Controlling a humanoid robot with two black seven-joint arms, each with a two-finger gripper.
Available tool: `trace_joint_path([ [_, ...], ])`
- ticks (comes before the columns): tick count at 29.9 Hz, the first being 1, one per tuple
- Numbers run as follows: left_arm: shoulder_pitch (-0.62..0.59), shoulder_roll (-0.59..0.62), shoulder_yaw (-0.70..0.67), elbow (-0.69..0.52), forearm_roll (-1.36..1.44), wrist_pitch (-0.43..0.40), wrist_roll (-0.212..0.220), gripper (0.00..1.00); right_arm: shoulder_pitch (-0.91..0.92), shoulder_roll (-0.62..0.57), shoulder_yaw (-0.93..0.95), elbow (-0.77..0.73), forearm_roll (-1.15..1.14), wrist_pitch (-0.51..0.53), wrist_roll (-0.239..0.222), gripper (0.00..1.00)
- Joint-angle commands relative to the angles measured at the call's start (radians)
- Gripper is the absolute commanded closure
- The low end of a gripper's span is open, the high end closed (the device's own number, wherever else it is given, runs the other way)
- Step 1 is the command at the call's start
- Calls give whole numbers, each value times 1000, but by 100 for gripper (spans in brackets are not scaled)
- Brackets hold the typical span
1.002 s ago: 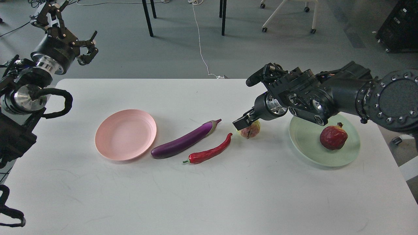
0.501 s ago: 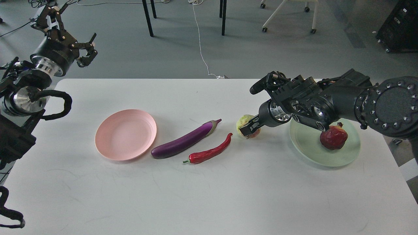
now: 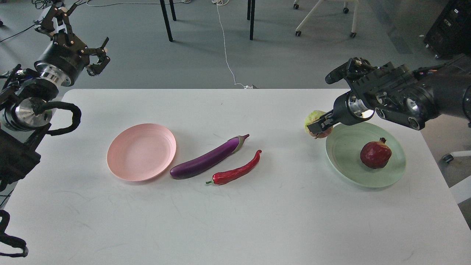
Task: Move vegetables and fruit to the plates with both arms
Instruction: 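Carry the pale green fruit onto the green plate beside the pomegranate, then raise the right gripper away and bring the left gripper over the eggplant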
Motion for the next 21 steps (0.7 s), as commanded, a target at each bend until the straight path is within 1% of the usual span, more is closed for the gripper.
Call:
trace_joint_path([
  [1, 0, 2, 0, 0, 0, -2, 0, 2, -17, -70, 1, 12, -31, 0, 1, 45],
  [3, 0, 2, 0, 0, 0, -2, 0, 2, -26, -87, 0, 12, -31, 0, 1, 44],
  [4, 0, 2, 0, 0, 0, 0, 0, 2, -37, -90, 1, 9, -31, -2, 1, 42],
  [6, 0, 0, 0, 0, 0, 0, 0, 2, -61, -89, 7, -2, -33, -14, -1, 28],
  [8, 0, 0, 0, 0, 0, 1, 0, 2, -83, -84, 17, -2, -31, -29, -1, 20],
  [10, 0, 2, 1, 0, 0, 0, 2, 2, -84, -80, 24, 0, -30, -37, -1, 9],
  [11, 0, 3, 1, 0, 2, 0, 3, 2, -84, -81, 30, 1, -30, -38, -1, 6],
  [15, -1, 21, 3, -3, 6, -3, 8, 2, -83, -90, 67, 4, -22, -37, -1, 2],
  [18, -3, 32, 3, -23, 11, -11, 6, 2, -66, -119, 110, 4, -14, -32, 1, 2],
  [21, -1, 69, 12, -93, 14, -8, 6, 2, -48, -170, 251, -7, -10, -29, 2, 2],
])
